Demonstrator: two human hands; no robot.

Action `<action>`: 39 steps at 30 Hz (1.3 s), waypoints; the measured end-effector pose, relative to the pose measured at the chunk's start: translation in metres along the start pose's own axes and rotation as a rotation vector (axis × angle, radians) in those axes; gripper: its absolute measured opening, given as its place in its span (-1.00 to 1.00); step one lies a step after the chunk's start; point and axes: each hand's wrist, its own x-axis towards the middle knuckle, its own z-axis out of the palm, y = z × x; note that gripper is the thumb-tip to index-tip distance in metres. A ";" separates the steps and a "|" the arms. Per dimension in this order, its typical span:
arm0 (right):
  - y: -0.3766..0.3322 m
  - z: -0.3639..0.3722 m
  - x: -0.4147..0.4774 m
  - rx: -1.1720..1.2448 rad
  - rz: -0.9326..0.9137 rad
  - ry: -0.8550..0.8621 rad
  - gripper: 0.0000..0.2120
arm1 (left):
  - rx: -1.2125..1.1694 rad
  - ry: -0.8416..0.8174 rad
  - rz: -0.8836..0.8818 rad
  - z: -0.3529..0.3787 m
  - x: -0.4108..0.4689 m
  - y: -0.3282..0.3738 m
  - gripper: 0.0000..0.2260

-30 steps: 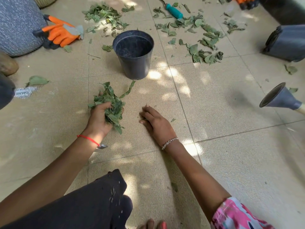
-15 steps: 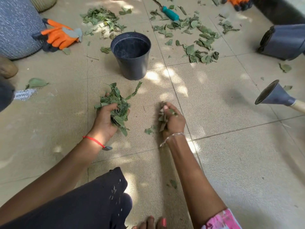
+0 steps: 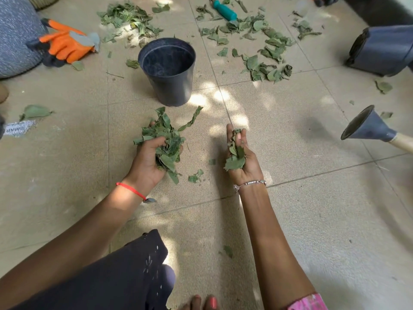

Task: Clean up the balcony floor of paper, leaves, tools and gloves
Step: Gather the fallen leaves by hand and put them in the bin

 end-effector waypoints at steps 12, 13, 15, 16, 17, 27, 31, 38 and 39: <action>-0.021 0.105 -0.035 -0.121 0.074 0.053 -0.48 | -0.156 -0.043 0.034 0.103 -0.053 0.028 -0.59; -0.026 0.126 -0.047 -0.119 0.069 0.061 -0.48 | -0.150 -0.040 0.036 0.119 -0.068 0.041 -0.64; -0.028 0.172 -0.073 -0.155 0.075 0.062 -0.52 | -0.145 -0.040 0.029 0.151 -0.103 0.071 -0.74; -0.027 0.197 -0.087 -0.184 0.092 0.065 -0.55 | -0.139 -0.034 0.020 0.166 -0.123 0.087 -0.73; -0.024 0.221 -0.100 -0.203 0.103 0.072 -0.57 | -0.147 -0.043 0.014 0.180 -0.140 0.102 -0.72; 0.012 0.553 -0.266 -0.467 0.238 -0.012 -0.57 | 0.014 -0.030 0.020 0.338 -0.386 0.327 -0.78; 0.012 0.664 -0.349 -0.604 0.330 -0.167 -0.40 | -0.032 0.008 0.074 0.386 -0.496 0.398 -0.74; 0.039 0.765 -0.461 -0.759 0.500 -0.358 -0.59 | -0.216 0.093 0.299 0.404 -0.652 0.465 -0.67; 0.047 0.772 -0.472 -0.760 0.541 -0.381 -0.53 | -0.258 0.128 0.330 0.399 -0.668 0.467 -0.68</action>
